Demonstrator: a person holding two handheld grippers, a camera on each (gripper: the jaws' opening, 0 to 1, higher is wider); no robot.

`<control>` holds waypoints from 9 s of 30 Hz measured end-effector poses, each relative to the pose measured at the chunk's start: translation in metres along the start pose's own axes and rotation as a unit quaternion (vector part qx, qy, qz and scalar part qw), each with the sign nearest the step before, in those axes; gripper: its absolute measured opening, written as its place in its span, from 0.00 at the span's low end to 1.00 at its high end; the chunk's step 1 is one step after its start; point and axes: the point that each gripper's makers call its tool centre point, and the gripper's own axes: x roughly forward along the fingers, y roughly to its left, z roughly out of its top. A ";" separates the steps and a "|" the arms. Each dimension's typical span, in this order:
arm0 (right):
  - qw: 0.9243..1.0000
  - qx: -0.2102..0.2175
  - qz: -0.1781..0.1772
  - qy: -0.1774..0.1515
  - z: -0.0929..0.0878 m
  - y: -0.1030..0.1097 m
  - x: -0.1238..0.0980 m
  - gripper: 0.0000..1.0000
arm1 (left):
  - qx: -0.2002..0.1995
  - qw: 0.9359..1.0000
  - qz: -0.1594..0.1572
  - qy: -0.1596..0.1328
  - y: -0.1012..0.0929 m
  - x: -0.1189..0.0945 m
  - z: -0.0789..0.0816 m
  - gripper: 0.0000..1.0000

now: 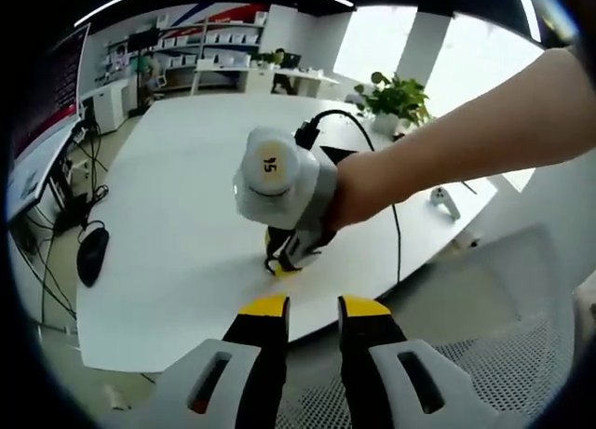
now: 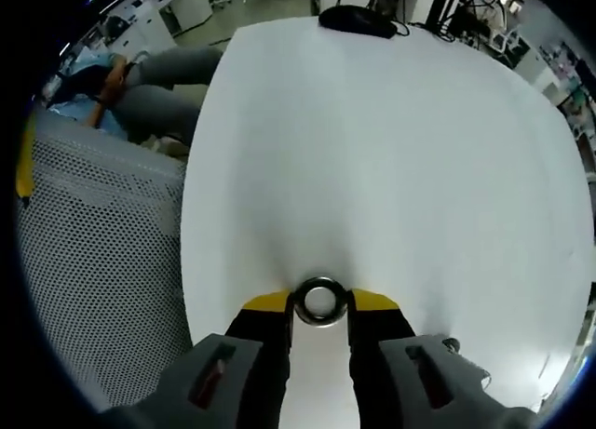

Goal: Place the washer onto the threaded stud by aligning its center hole with the stud, sliding it down to the base, and recovering from edge contact or off-axis alignment until the washer reaches the visible bottom stop.

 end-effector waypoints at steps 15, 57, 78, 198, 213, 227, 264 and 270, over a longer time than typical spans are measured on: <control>0.997 -0.069 0.014 0.015 -0.016 0.007 -0.007 0.30 | 0.002 1.000 0.002 0.007 0.001 0.001 -0.002 0.18; 0.996 -0.090 0.008 -0.010 0.023 0.013 0.003 0.26 | 0.000 1.000 -0.001 0.001 0.001 0.000 0.000 0.18; 0.993 -0.054 0.000 0.103 0.024 0.017 0.002 0.24 | 0.000 1.000 0.002 0.003 0.001 0.001 -0.001 0.18; 0.991 0.119 -0.060 -0.010 -0.060 -0.089 -0.032 0.25 | -0.003 1.000 0.004 0.017 0.002 0.002 -0.005 0.16; 0.987 0.128 -0.085 -0.049 -0.058 -0.082 -0.062 0.26 | -0.003 1.000 0.005 0.014 0.002 0.002 -0.004 0.16; 0.948 0.174 -0.198 -0.176 -0.086 -0.077 -0.145 0.26 | -0.002 1.000 0.000 0.010 0.001 0.001 -0.003 0.16; 0.746 0.451 -0.252 -0.420 -0.199 0.060 -0.274 0.32 | -0.027 0.990 0.044 -0.132 0.018 -0.022 0.041 0.28; 0.773 0.422 -0.245 -0.404 -0.193 0.074 -0.263 0.31 | -0.015 0.990 0.057 -0.130 0.020 -0.023 0.043 0.27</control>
